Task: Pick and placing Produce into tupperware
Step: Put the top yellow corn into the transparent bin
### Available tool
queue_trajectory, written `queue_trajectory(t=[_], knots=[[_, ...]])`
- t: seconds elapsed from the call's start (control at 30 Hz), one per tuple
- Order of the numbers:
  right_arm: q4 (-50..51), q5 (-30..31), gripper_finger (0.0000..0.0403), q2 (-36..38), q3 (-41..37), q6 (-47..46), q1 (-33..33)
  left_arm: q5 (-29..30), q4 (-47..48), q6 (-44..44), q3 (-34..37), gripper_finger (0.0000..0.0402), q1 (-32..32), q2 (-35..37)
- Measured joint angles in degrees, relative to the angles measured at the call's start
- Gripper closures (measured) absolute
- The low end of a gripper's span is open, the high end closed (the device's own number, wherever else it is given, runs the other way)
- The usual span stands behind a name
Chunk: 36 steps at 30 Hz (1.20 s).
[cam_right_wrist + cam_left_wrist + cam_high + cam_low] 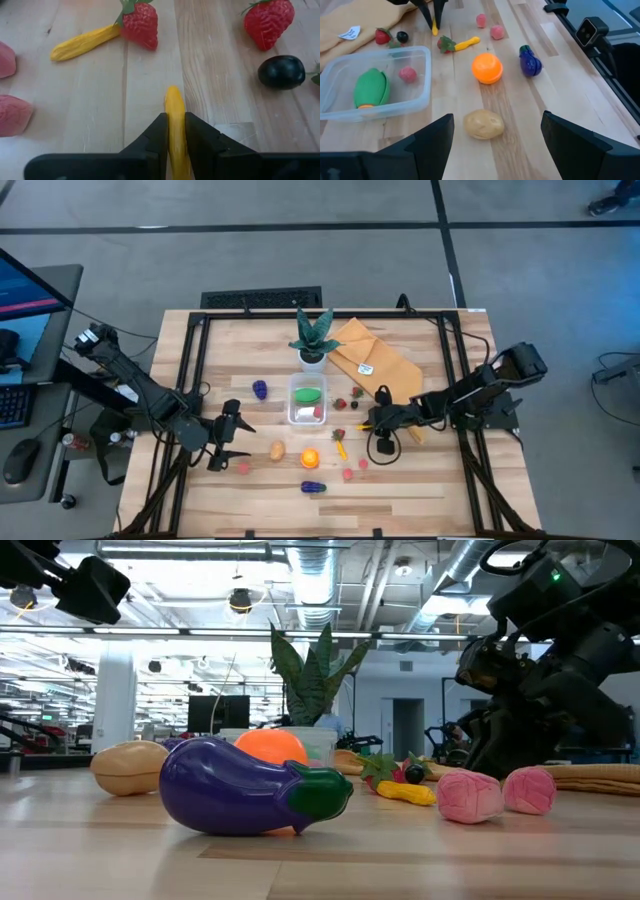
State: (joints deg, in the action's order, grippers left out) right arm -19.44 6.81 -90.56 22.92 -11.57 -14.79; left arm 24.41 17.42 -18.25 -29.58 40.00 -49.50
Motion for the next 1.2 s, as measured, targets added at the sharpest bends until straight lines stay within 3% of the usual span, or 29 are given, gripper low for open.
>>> queue_trajectory(t=[0.63,1.2], knots=[[0.49,0.44,0.0349,-0.24,1.70,2.95,-0.07,0.41,0.31,0.01,0.00,0.0113,-0.01,0.00],[14.27,0.52,0.0349,-0.24,11.07,7.40,0.79,0.47,1.39,-0.63,0.00,0.0113,-0.01,-0.02]])
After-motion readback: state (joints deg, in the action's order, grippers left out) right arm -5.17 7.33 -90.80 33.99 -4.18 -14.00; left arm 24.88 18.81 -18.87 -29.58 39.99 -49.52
